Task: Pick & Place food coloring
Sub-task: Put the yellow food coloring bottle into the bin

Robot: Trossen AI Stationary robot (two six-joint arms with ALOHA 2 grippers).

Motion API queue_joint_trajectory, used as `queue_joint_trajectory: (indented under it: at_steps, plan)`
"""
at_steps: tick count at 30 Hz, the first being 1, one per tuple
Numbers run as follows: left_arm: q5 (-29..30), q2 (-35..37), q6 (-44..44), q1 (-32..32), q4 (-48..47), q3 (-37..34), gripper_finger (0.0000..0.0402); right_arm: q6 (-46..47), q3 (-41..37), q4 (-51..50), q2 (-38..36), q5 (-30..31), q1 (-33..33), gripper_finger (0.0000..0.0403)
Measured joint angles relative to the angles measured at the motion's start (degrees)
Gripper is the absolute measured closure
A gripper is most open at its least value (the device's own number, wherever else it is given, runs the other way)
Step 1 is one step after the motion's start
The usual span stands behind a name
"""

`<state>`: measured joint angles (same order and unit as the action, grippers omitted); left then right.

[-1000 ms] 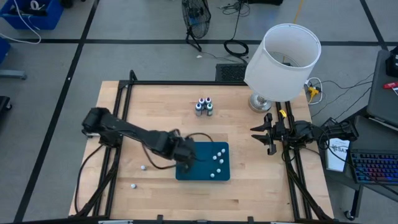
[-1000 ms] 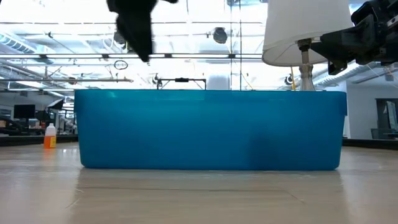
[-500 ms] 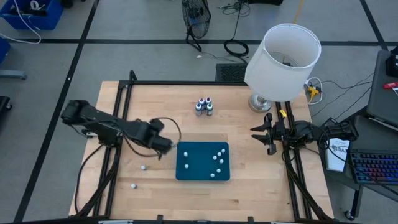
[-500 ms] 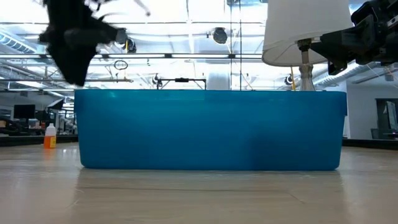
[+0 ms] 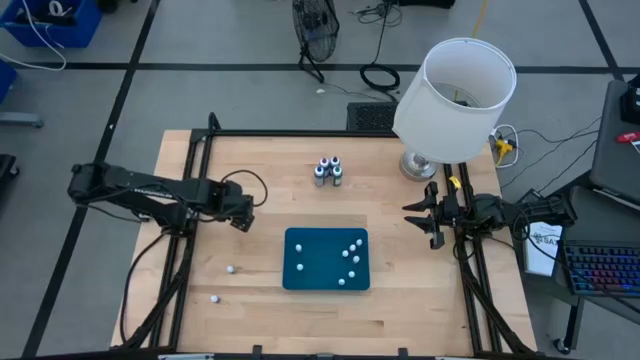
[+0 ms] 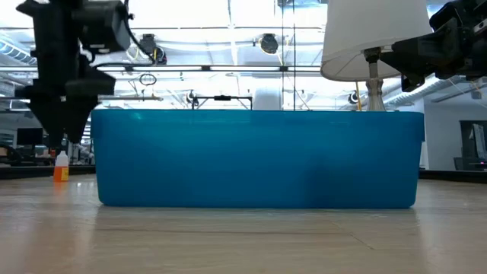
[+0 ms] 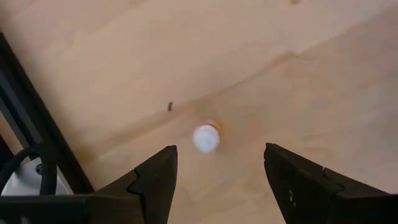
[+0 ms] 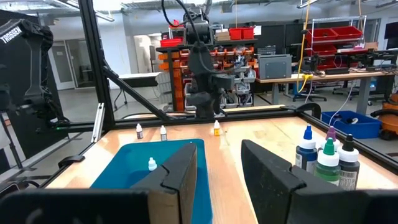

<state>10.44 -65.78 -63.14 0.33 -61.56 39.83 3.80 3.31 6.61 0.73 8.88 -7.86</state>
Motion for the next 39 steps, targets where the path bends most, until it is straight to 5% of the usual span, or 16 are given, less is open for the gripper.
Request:
queue_joint_trajectory:
  at_steps: [10,39]
  plan:
    - [-3.2,-0.2,2.6,2.8,9.4,-5.7,0.016,0.0,0.0,0.0,0.0,0.0,0.0,0.0289]
    - [-3.3,-0.2,2.6,3.0,12.2,-8.8,0.016,0.0,0.0,0.0,0.0,0.0,0.0,0.0289]
